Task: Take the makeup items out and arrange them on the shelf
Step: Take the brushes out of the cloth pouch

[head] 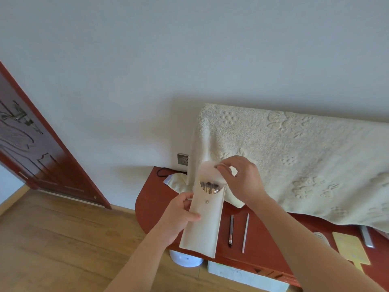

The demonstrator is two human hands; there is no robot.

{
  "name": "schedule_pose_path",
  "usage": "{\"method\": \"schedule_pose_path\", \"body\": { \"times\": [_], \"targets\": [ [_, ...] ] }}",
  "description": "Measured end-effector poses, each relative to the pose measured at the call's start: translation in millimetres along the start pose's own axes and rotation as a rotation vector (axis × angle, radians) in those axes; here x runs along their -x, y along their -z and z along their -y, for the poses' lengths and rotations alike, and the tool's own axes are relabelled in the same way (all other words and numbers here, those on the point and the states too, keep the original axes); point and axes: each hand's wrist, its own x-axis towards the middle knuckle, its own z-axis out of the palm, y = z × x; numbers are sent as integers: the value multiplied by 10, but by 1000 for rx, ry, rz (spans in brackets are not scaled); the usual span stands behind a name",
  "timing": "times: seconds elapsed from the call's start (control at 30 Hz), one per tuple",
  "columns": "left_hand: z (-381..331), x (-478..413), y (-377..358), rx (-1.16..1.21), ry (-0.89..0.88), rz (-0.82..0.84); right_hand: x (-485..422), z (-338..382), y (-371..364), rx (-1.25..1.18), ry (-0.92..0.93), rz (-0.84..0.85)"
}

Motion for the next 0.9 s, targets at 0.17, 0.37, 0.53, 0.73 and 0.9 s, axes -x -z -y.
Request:
{"method": "schedule_pose_path", "body": {
  "times": [0.17,0.37,0.53,0.73,0.9],
  "targets": [
    [-68,-8,17,-19,-9,4,-156,9,25,21,-23,-11],
    [-111,36,62,-34,-19,14,-290,-3,-35,52,-85,26],
    [-125,67,107,-55,-16,23,-347,-42,-74,75,-126,52],
    [-145,73,143,-66,-19,32,-364,-58,-85,82,-135,84],
    [-154,57,153,-91,-13,39,-343,-52,-98,110,-94,44]
  ]
}}
